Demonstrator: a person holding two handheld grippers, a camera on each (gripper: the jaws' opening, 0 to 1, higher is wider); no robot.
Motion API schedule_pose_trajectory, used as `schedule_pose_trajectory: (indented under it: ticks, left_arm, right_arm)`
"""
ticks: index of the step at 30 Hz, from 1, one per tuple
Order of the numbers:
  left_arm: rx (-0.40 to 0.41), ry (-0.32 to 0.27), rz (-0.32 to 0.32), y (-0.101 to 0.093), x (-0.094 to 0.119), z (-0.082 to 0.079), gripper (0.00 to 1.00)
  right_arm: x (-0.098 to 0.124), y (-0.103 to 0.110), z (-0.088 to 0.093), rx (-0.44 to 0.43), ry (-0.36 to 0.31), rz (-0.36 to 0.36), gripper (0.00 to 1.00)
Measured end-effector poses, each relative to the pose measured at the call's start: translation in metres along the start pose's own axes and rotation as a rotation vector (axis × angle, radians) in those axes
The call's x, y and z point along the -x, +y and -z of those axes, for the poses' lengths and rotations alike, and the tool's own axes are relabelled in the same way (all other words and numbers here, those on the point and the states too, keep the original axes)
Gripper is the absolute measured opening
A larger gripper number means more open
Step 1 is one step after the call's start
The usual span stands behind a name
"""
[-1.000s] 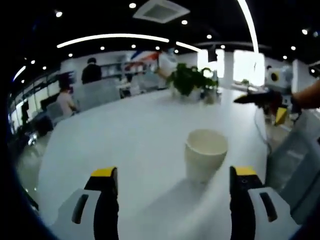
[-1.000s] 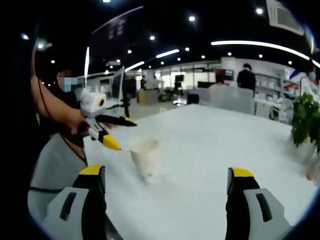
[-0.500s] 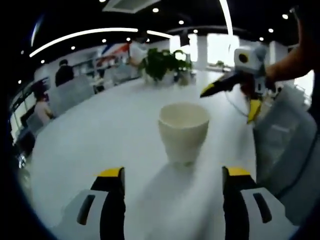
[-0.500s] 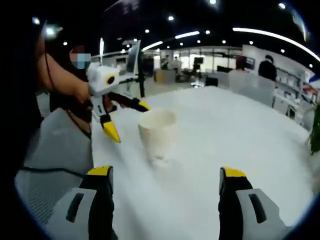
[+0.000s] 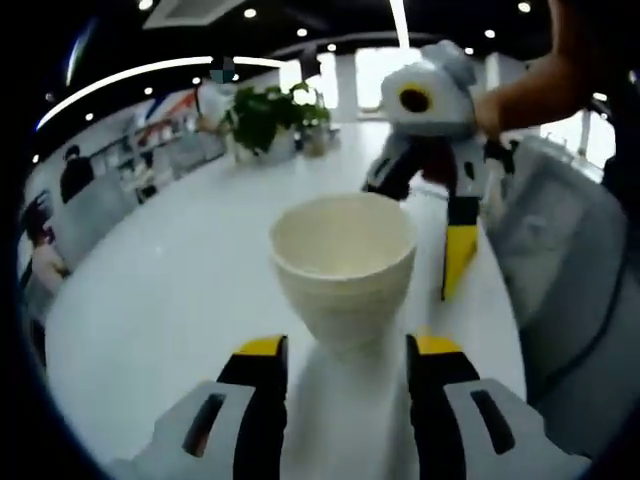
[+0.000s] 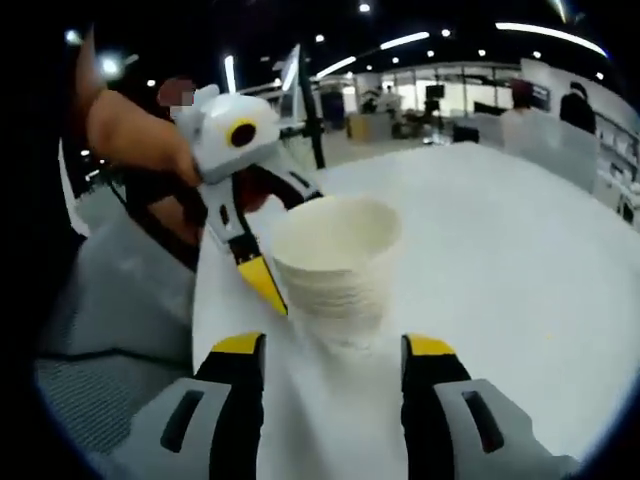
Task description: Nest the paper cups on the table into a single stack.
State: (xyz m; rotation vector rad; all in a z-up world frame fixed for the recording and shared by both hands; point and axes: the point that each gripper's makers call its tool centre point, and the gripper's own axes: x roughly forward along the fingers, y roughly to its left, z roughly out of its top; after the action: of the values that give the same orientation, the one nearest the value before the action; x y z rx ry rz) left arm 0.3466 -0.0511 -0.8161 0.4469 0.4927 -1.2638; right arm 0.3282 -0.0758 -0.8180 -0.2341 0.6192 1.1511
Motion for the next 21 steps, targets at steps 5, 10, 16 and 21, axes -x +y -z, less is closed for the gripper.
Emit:
schedule_pose_trajectory:
  ticks: [5,10,16,21]
  left_arm:
    - [-0.008,0.011,0.023,0.001,-0.004,-0.002,0.33]
    - [-0.015,0.012,0.056,-0.001,-0.004,-0.004,0.33]
    - [-0.058,0.045,0.04,0.024,-0.008,-0.014,0.33]
    - [-0.051,0.055,0.006,0.064,-0.014,-0.023,0.33]
  right_arm:
    - [-0.007,-0.006,0.0,0.017,0.001,-0.002,0.38]
    - [-0.002,-0.013,0.0,-0.002,-0.001,-0.017,0.3]
    - [-0.005,-0.035,-0.012,0.047,0.031,0.0,0.28]
    - [-0.011,-0.072,-0.031,0.077,0.033,0.007,0.27]
